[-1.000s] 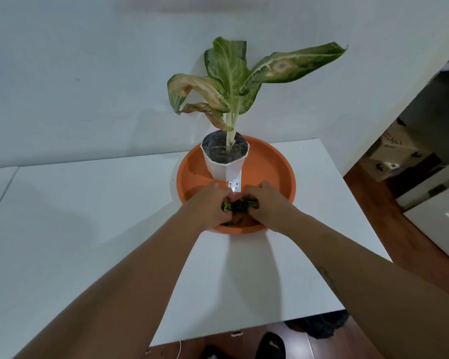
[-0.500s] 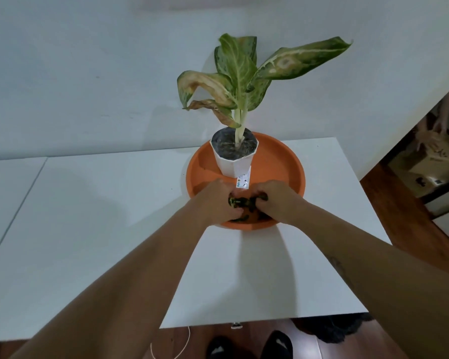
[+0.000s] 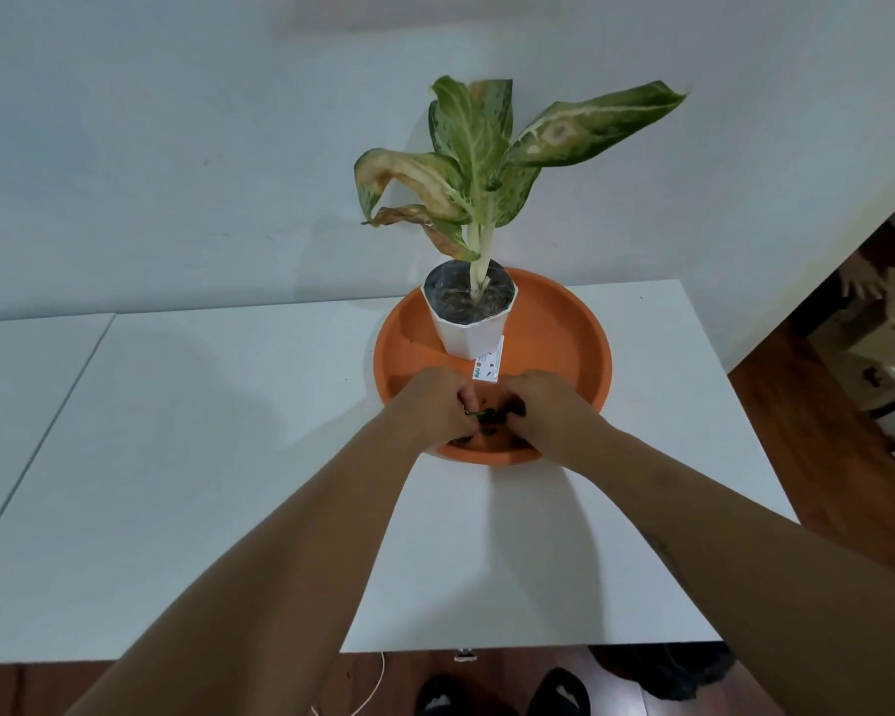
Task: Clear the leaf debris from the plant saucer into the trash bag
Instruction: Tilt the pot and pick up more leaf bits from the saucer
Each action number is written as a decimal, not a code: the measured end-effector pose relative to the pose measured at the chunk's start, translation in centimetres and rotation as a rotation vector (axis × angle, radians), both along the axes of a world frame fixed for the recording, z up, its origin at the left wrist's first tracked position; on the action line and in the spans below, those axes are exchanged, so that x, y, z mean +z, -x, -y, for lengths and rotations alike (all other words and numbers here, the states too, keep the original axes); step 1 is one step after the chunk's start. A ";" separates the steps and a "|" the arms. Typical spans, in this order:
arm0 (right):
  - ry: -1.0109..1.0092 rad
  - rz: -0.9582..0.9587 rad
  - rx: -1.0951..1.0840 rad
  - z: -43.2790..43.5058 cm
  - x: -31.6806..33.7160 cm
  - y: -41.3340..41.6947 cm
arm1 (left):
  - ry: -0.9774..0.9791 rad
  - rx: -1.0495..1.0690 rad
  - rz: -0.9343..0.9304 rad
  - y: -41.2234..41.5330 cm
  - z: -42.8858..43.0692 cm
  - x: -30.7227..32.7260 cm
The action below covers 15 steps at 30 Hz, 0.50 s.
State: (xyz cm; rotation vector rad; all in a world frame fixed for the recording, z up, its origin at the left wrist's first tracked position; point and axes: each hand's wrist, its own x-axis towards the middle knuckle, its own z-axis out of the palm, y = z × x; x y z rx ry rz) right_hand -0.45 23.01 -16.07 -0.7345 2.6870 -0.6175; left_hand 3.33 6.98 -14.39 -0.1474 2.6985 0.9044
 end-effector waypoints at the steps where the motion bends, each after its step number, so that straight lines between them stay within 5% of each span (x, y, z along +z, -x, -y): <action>1: 0.005 0.015 -0.022 0.1 0.2 0.0 | -0.011 0.016 0.008 0.1 -0.1 0.0; 5: 0.143 0.096 -0.198 0.1 1.1 0.2 | -0.103 0.135 -0.047 0.1 0.0 0.3; 15: 0.841 0.575 -0.737 -0.4 3.1 -1.6 | -0.512 0.453 -0.085 -0.5 1.3 1.6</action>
